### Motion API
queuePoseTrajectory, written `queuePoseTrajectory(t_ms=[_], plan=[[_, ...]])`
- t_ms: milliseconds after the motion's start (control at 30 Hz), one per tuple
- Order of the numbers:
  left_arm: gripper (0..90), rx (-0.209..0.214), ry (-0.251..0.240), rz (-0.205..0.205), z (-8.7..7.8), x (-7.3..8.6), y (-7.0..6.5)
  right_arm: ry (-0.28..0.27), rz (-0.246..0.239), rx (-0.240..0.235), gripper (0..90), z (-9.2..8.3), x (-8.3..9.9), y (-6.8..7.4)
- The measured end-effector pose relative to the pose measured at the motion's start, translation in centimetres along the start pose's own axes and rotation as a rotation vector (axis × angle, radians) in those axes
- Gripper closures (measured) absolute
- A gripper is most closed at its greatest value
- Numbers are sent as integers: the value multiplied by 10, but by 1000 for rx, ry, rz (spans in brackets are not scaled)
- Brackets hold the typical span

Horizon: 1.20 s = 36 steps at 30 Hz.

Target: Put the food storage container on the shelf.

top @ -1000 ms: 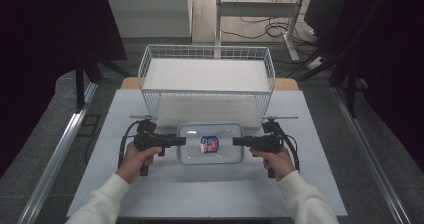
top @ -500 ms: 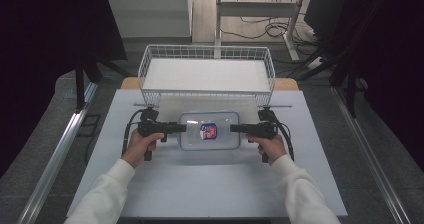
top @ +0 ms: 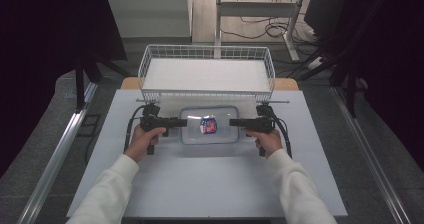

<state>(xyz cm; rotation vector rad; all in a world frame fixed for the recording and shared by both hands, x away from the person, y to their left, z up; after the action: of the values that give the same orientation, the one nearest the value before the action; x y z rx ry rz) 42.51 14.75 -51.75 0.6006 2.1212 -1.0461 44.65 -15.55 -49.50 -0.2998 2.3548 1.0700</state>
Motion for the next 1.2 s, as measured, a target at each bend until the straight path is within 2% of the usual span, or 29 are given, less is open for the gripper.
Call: queuePoseTrajectory(t_ms=[100,133,200,467,633,967,1100,1200], plan=[[500,-18,13,3,3,2,4,4,1,11,465,4,2,-2],[500,-11,2,-10,4,2,5,5,-4,18,462,6,2,-2],[501,-10,4,-8,3,3,7,-5,4,18,461,7,2,-3],[505,-1,-32,-79,9,1,12,-27,52,35,437,12,4,-10],[505,-4,-47,-101,12,1,17,-50,86,27,431,16,3,-13],[490,-15,-73,-144,17,1,23,-85,118,34,408,23,2,-17],[487,-18,-74,-140,17,1,23,-92,112,41,403,23,2,-17],[459,-48,-87,-123,16,-1,19,-101,100,65,369,24,4,-14]])
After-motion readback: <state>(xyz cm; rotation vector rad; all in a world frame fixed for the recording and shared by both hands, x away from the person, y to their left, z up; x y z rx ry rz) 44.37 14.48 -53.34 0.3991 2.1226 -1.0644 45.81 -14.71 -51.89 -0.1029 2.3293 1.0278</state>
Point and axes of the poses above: each handheld gripper's, and its own axes: z roughly forward along the jaws, x roughly out of its underside, y roughly to its left, the point moved 5 cm from there along z, roughly forward along the jaws, and after that the axes turned 7 degrees about z, right-handed, at the moved point
